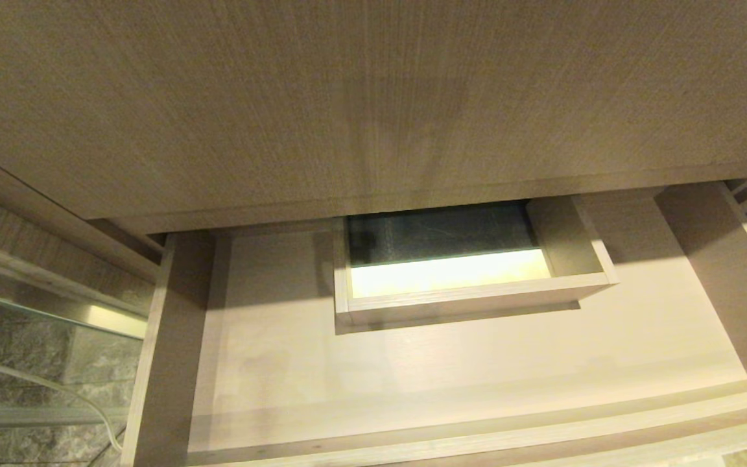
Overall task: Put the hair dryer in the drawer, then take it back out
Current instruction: Pick up the hairdryer
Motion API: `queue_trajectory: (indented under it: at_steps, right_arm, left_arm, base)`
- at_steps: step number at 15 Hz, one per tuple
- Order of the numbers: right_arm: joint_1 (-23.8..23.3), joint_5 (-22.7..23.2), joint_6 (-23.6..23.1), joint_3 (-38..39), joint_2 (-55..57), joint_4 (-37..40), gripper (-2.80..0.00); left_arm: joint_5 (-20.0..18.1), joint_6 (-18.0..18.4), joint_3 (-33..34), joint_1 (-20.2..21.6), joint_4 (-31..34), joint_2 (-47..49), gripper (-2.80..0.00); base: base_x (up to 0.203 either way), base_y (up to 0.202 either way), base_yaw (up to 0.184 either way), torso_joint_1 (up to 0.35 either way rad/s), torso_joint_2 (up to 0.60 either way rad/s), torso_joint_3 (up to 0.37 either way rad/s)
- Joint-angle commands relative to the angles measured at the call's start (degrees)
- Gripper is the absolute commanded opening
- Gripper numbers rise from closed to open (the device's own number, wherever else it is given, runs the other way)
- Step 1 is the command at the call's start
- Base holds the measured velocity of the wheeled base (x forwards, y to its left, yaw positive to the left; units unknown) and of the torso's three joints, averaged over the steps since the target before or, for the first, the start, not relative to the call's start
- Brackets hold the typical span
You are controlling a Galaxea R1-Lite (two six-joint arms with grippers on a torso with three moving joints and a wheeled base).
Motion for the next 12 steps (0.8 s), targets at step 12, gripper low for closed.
queue_trajectory:
  at_steps: [12]
  right_arm:
    - [0.0,-0.1,0.5,0.1,0.1,0.1,-2.80]
  left_arm:
    - [0.0,0.0,0.0,0.0,0.0,-0.1,-2.80]
  base:
    - [0.000,0.000,0.000,0.000,0.00,0.000]
